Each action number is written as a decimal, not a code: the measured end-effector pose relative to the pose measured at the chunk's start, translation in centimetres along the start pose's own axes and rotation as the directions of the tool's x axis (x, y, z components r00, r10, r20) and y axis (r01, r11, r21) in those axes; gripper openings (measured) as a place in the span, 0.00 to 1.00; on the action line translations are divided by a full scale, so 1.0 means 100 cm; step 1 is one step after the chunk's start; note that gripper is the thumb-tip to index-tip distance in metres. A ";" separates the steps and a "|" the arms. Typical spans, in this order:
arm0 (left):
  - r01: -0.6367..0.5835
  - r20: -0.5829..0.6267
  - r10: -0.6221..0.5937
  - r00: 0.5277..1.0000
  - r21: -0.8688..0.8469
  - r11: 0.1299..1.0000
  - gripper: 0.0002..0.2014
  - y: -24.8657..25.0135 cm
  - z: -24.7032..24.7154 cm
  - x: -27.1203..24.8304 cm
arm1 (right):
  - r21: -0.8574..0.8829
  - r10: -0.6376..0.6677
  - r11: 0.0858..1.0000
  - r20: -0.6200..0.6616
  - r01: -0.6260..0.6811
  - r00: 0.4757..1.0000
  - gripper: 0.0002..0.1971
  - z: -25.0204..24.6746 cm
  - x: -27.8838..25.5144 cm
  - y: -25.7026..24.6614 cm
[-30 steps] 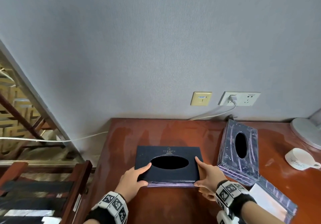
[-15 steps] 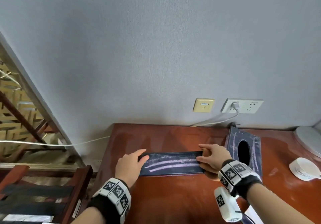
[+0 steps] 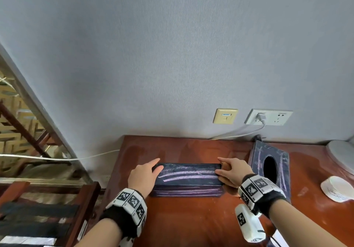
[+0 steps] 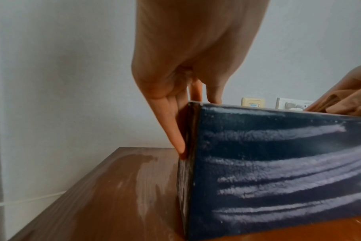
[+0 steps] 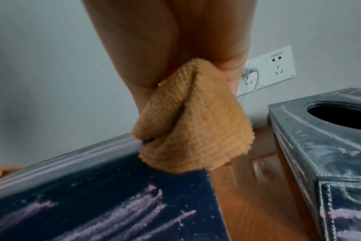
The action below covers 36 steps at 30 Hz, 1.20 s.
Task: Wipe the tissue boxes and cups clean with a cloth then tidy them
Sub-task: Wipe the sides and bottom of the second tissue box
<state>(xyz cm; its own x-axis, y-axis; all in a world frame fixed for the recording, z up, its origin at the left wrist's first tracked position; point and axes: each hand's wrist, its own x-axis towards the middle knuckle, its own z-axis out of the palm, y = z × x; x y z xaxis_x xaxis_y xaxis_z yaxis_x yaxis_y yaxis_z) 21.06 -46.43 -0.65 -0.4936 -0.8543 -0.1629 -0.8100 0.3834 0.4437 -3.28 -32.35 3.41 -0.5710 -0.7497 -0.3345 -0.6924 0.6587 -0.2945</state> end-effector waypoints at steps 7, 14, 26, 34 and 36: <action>-0.002 0.014 0.002 1.000 0.031 1.000 0.22 0.002 -0.001 0.010 | -0.004 0.019 1.000 -0.003 -0.019 1.000 0.27 -0.001 0.008 -0.004; -0.003 0.022 0.002 1.000 0.061 0.998 0.22 0.001 0.001 0.013 | -0.036 0.013 0.999 0.004 -0.013 1.000 0.27 -0.001 0.009 -0.005; 0.158 0.000 -0.160 0.987 -0.156 0.975 0.29 -0.010 -0.018 0.005 | 0.058 -0.239 0.966 -0.164 0.252 0.957 0.25 -0.018 0.004 -0.048; 0.103 -0.159 -0.171 0.972 -0.365 0.925 0.27 -0.010 -0.027 -0.015 | -0.089 -0.590 0.798 0.082 0.596 0.803 0.36 0.036 -0.006 -0.145; 0.062 -0.196 -0.153 0.969 -0.406 0.912 0.27 -0.010 -0.029 -0.018 | -0.173 -0.564 0.783 0.204 0.597 0.800 0.36 0.057 -0.005 -0.147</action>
<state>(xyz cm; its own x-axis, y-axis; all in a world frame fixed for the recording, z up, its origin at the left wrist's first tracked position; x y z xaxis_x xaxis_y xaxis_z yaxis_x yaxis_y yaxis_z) 23.63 -46.28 1.74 -0.2927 -0.9547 -0.0532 -0.6404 0.1544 0.7523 9.71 -41.33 2.80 0.0241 -0.9585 -0.2842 -0.9597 0.0575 -0.2751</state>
